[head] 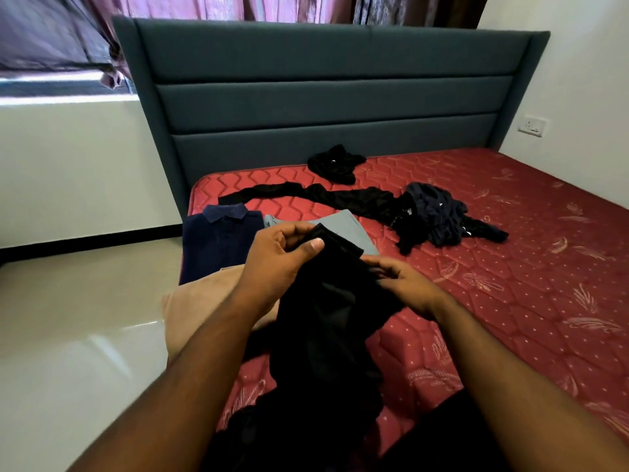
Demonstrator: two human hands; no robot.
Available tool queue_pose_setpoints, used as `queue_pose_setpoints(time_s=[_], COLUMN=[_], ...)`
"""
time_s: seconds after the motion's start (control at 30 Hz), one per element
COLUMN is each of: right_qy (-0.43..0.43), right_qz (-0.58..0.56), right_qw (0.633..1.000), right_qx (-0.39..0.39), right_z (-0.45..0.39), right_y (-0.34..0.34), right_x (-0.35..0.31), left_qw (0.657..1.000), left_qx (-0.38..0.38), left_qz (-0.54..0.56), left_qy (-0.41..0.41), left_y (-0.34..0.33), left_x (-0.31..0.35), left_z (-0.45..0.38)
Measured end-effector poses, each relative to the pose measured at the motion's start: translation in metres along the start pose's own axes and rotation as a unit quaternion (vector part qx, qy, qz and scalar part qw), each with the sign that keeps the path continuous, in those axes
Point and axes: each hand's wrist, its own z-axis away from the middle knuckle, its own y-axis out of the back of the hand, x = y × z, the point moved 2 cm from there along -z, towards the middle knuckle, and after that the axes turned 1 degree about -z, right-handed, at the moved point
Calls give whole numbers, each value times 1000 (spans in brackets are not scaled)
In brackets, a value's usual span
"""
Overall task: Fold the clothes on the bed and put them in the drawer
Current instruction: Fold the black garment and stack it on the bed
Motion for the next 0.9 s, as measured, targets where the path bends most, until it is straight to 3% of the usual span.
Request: queue_pose_setpoints(time_s=[0.17,0.33,0.43,0.53,0.6,0.7,0.8,0.9], right_qy=[-56,-212,-143,46,101,104,102,163], right_qz=[-19,-42,-275,-462,-423,-228,-170,-122], right_qw=[998,976,944,881,898,954,935,919], right_qx=[36,27,113,91,68,167,293,337], right_z=[-14,-9,-11,-13,-26,-52,-65,-63], right_y=[-6,2,44,69,62,45,67,103], right_x=[36,54,10,-42,-65,-85,-126,-207], left_qw=[999,990,983,978,977,980,983,977], left_qx=[13,101,166,201,196,175,174,201], left_qz=[-21,-35,-34,38,86,89,38,14], left_qy=[-40,-88,-70,-33,-12,-2,-33,-71], left_y=[9,36,63,75,72,67,83,110], left_x=[26,42,47,58,68,82,105,144], left_z=[-11,-48,-85,-113,-127,-137,-148,-158])
